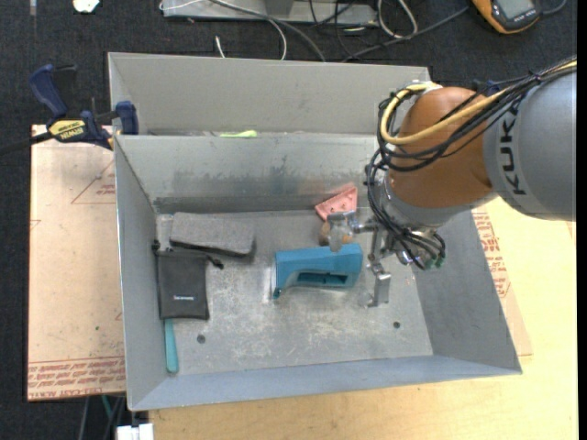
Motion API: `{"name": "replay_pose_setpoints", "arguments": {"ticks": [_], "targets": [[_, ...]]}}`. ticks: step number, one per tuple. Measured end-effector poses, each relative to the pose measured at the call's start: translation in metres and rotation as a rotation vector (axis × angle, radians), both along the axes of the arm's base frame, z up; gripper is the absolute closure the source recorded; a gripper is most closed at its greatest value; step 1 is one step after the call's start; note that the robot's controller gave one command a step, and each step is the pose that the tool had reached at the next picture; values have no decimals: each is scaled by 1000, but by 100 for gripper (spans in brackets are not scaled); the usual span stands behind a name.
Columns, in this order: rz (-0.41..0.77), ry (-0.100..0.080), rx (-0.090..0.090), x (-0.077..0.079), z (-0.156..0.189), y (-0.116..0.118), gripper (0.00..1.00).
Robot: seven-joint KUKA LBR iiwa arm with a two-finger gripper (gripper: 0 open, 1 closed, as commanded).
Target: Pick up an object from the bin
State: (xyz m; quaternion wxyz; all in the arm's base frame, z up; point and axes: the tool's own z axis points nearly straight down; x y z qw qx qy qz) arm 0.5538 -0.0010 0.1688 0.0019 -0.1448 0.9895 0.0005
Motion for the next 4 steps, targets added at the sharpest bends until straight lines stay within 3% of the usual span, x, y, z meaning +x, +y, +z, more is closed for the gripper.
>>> {"name": "replay_pose_setpoints", "arguments": {"ticks": [1, 2, 3, 4], "targets": [[79, -8, 0, 8, -26, 21, 0], [155, -8, 1, 29, -54, 30, 0], [-25, -8, 3, 43, -74, 29, 0], [11, -13, 4, 73, -80, 29, 100]]}}
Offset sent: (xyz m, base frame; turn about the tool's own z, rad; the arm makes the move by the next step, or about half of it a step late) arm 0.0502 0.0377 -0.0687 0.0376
